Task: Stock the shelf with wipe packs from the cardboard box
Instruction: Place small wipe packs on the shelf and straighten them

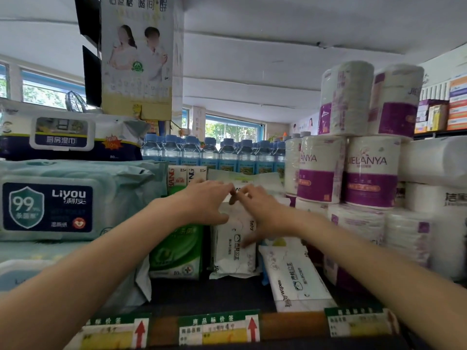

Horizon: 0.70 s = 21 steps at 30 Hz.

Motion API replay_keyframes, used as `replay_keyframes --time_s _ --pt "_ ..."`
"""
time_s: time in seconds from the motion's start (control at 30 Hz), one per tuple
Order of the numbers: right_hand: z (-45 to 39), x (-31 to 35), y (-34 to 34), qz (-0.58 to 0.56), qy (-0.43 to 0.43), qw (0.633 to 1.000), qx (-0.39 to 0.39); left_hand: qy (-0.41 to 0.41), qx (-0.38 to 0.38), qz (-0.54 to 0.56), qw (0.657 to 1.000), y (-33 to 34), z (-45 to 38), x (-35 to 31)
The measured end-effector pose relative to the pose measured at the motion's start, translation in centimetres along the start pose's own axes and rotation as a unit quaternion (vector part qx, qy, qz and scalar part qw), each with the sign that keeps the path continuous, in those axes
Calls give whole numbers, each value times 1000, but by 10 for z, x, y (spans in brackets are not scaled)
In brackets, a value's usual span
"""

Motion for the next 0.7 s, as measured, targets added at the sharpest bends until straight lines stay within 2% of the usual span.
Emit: replay_keyframes --time_s 0.07,0.1,0.2,0.23,0.27,0.4,0.5,0.57,0.63,0.7 --pt "10 -14 -25 -27 30 999 15 -2 13 -18 1000 0 1 -7" --pt "17 -20 -35 -23 40 998 47 -4 13 -16 1000 1 1 -10" --pt "37 -20 -36 -43 71 961 265 -1 35 -14 999 7 -4 -22" --pt "43 -18 -30 -33 81 944 319 2 47 -20 999 11 -5 -26" --pt "47 -16 -23 -21 89 937 338 7 56 -30 998 16 -6 -31" --pt "57 -15 -12 -29 82 949 302 18 60 -79 995 36 -13 -44" --pt "63 -21 -15 -61 98 943 313 4 66 -75 995 43 -18 -46" --pt "61 -23 -18 -58 86 957 270 5 72 -64 995 43 -19 -44" --pt "52 -29 -19 0 64 979 191 9 63 -38 997 41 -19 -41" --pt "44 -33 -14 42 52 983 169 9 52 -4 999 39 -17 -41"
Point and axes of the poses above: each hand's wrist, its own z-axis away from the middle knuckle, its own y-axis out of the palm, x = y × z, the point moved 1 cm from there along -z, towards the middle knuckle, and after that the axes turned 5 degrees about -y, right-handed, at the moved point
